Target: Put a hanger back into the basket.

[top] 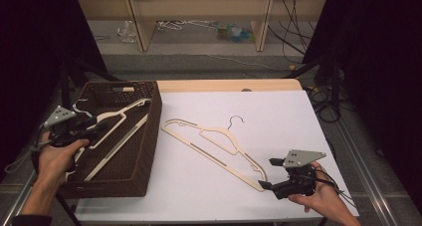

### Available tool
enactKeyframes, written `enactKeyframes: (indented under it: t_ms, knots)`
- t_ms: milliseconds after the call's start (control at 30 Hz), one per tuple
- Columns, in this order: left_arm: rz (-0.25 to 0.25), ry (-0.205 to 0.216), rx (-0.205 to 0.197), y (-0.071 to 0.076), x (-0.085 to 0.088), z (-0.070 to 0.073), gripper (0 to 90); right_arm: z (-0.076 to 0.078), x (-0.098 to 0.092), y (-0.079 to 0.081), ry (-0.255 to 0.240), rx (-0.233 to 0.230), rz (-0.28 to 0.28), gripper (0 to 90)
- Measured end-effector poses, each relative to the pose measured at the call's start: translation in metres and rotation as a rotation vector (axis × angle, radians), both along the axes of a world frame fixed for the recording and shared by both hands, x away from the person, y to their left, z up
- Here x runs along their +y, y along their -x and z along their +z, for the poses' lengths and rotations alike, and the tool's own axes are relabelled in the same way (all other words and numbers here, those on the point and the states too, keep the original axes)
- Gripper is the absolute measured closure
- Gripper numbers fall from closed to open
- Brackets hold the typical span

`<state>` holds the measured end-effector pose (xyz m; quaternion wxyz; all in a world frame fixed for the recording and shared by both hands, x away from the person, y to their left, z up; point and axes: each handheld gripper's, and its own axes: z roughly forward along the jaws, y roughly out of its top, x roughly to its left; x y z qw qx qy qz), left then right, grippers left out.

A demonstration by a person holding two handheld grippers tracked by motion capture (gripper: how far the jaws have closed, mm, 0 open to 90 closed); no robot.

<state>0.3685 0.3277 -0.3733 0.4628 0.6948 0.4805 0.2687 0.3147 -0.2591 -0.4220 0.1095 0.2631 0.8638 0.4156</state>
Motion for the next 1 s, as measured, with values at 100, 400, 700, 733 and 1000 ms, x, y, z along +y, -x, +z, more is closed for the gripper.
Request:
enactKeyframes:
  t_ms: [100,400,700,733,1000]
  knots:
    - [-0.052,0.021,-0.026,0.009,-0.022,0.004,44.3,-0.002,0.000,-0.001,-0.001,-0.002,-0.010,20.8]
    - [-0.236,0.026,-0.079,0.035,-0.090,0.008,33.8,-0.009,-0.004,-0.006,-0.036,-0.022,-0.085,20.6]
    - [-0.322,0.062,-0.061,0.054,-0.136,-0.009,23.6,-0.012,-0.006,-0.008,-0.063,-0.026,-0.109,20.0]
    - [-0.329,0.062,-0.062,0.056,-0.140,-0.012,21.0,-0.012,-0.005,-0.008,-0.061,-0.028,-0.111,20.0]
    - [-0.382,0.027,-0.076,0.075,-0.159,-0.032,18.7,-0.013,-0.002,-0.007,-0.055,-0.033,-0.107,19.8]
